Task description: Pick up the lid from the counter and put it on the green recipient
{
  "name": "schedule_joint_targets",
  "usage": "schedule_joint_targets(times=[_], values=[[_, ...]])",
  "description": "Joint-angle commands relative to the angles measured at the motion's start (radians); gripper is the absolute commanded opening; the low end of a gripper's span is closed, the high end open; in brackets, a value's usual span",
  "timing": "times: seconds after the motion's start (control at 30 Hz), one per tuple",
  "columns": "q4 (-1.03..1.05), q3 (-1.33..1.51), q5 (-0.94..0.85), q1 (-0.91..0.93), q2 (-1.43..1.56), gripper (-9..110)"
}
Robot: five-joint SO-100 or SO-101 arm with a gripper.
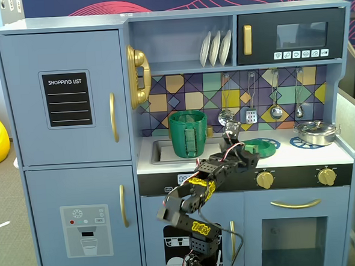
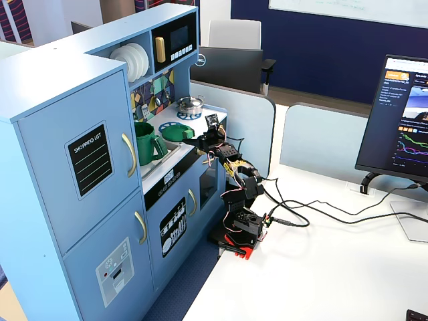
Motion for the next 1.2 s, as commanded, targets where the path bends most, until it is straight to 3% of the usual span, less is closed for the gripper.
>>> schedule_joint_targets(times=[0.0, 0.5, 0.67, 0.73, 0.77, 0.97, 1.17], values=[[-0.066, -0.147, 0.006, -0.003, -0.098, 42], [-0.107, -0.368, 0.021, -0.046, -0.405, 42], [-0.077, -0.397, 0.034, -0.078, -0.436, 28], [-0.061, -0.391, 0.005, -0.094, -0.436, 5], [-0.063, -0.39, 0.011, -0.097, -0.436, 0], [-0.063, -0.433, 0.02, -0.101, -0.422, 0], [0.058, -0.67, 0.017, -0.127, -0.419, 0]])
